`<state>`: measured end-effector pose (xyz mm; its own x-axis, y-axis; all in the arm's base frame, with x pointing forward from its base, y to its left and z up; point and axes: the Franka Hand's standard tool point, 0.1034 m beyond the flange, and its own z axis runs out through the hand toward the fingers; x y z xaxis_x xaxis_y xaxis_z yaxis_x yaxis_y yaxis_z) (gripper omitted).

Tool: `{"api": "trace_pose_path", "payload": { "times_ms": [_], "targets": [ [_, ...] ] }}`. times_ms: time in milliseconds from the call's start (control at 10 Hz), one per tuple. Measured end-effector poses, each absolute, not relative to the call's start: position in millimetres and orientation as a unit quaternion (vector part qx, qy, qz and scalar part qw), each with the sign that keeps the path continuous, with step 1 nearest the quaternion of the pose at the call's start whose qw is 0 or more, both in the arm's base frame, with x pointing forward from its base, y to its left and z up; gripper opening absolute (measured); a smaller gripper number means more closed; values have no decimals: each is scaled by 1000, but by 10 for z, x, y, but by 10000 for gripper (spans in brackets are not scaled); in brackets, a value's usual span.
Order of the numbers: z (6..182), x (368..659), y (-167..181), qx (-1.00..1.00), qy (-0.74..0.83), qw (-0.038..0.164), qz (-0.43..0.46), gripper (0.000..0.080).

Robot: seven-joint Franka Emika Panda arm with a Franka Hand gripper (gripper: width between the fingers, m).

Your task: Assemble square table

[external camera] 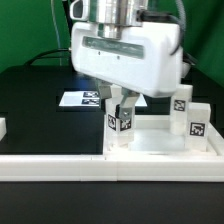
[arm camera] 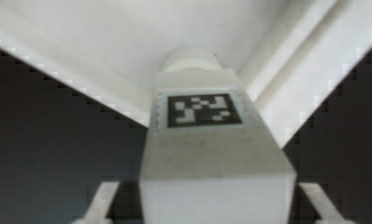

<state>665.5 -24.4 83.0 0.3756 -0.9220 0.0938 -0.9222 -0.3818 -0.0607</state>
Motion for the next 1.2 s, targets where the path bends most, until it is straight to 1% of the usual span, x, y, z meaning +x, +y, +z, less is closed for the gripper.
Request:
{"api": "trace_pose_path", "payload": {
  "times_ms": [100, 200, 400, 600, 700, 800, 900, 1000, 1100, 1200],
  "targets": [
    [829, 6635, -232, 785, -616, -17, 58, 288],
    [822, 6645, -226, 734, -674, -43, 67, 290],
    [818, 6610, -219, 660, -745, -64, 66, 290],
    [819, 6600, -220, 616, -783, -64, 55, 290],
    [821, 6600, -220, 622, -778, -64, 56, 296],
    [817, 6599, -217, 647, -758, -58, 57, 296],
    [826, 6626, -191, 698, -713, -38, 57, 508],
    [829, 6684, -161, 755, -653, -20, 63, 508],
    [821, 6687, -108, 811, -581, -12, 68, 619],
    [833, 6663, -99, 831, -552, -12, 72, 640]
  ]
}}
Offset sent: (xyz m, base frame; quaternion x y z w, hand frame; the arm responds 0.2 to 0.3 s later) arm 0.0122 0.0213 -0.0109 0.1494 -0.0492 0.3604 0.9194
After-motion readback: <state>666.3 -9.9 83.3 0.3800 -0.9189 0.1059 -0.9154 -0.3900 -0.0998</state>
